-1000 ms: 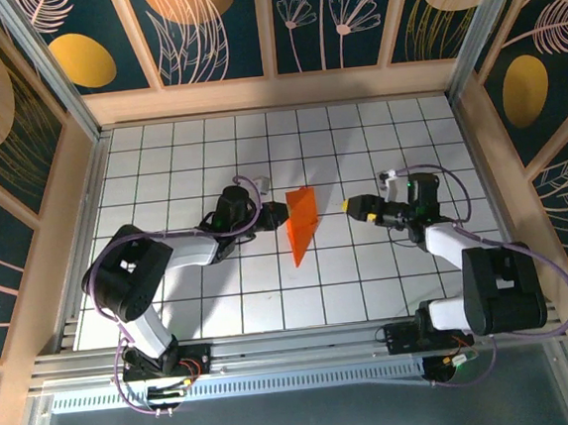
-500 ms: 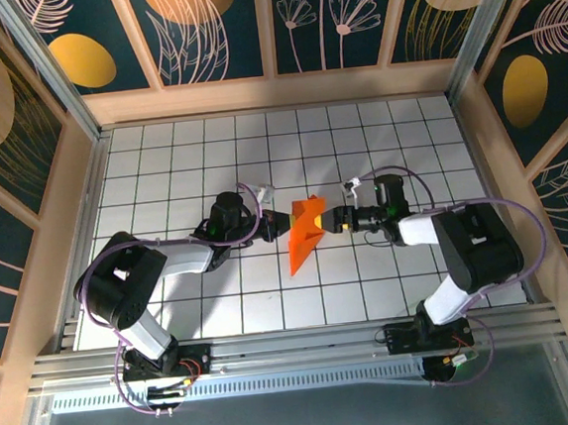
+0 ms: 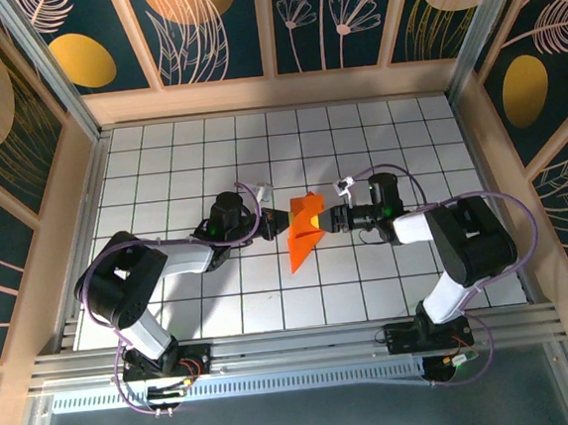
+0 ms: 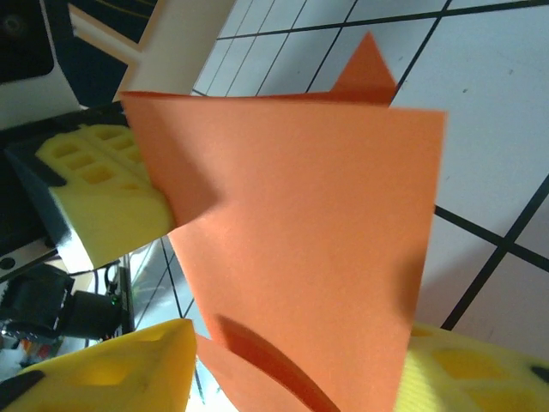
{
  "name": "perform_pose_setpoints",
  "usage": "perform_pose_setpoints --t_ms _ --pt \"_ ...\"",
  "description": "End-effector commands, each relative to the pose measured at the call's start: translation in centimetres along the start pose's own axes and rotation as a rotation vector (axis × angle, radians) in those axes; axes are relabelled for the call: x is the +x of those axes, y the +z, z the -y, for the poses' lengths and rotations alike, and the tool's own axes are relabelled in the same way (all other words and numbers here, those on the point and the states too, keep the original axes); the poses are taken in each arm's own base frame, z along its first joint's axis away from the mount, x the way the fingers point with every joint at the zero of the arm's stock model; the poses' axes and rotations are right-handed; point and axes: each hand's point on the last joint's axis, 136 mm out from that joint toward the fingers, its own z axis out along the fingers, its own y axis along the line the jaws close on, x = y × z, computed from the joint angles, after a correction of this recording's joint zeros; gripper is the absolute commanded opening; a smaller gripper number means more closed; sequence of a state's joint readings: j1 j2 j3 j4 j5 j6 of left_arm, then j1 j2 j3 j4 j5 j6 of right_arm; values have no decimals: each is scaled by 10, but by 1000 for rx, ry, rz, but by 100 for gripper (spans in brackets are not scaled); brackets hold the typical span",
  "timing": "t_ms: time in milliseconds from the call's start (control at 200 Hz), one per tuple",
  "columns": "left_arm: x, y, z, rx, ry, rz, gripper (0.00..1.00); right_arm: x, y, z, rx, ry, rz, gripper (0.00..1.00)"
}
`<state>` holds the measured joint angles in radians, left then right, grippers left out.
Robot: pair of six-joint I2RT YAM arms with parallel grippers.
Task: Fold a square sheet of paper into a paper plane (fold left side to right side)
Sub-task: Place the paper at the center of the table.
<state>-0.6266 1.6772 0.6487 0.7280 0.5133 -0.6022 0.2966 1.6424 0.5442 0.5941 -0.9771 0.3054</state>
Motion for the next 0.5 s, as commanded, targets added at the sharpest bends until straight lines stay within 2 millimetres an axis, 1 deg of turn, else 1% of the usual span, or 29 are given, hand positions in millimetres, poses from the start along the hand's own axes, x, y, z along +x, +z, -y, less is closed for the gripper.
perform_pose_setpoints --t_ms 0,60,185,280,490 --pt "1 2 -11 -38 9 1 0 -15 -1 -12 -6 -65 9 50" --pt "2 2 -12 -40 6 -3 0 -16 -1 -10 5 -65 6 46" --pt "3 3 -12 -40 6 -9 0 -21 0 -8 18 -66 8 41" --pt "5 3 -12 -38 8 -15 0 -25 2 -6 25 -68 6 40" --pt "9 2 -15 -45 6 -24 0 -30 4 -1 46 -67 1 33"
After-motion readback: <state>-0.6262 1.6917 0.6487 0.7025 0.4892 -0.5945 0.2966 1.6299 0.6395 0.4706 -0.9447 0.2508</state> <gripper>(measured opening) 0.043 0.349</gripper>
